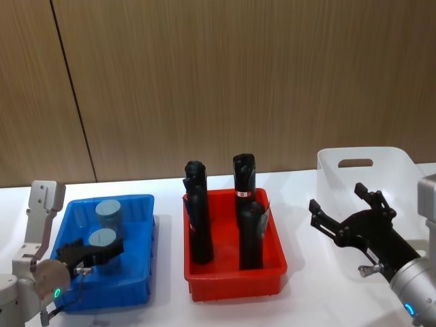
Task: Pick the cotton swabs from the blue box and place them into the white box.
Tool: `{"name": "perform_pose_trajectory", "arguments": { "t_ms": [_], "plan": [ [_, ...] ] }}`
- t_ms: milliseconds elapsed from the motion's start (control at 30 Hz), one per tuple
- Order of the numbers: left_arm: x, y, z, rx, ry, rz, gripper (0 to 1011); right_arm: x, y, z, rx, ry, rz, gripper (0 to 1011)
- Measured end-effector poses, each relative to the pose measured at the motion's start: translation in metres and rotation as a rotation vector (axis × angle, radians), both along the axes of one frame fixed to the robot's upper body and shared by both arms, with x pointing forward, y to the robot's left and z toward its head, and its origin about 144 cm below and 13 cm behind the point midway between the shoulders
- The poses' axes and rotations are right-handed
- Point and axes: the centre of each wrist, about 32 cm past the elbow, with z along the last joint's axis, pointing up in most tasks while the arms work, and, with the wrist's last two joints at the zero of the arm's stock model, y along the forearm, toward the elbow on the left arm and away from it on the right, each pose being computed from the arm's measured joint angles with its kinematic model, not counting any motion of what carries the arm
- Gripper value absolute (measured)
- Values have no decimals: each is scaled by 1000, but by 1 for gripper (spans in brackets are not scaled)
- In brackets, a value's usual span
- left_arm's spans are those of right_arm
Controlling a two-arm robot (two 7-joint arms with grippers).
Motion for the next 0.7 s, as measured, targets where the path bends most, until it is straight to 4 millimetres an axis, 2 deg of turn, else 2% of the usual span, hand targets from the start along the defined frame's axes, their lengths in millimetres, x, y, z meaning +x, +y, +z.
{"name": "perform_pose_trajectory", "arguments": {
  "t_ms": [400,567,600,667,700],
  "plan": [
    [11,2,-3,4,15,-17,985,0,0,0,0,0,0,1002],
    [14,2,-3,7,15,-25,861,0,0,0,0,0,0,1001],
    [15,1,-3,7,15,-26,861,0,0,0,0,0,0,1002],
    [16,1,-3,9,14,-28,765,0,0,0,0,0,0,1002],
    [16,1,-3,9,13,-28,765,0,0,0,0,0,0,1002]
  ]
}}
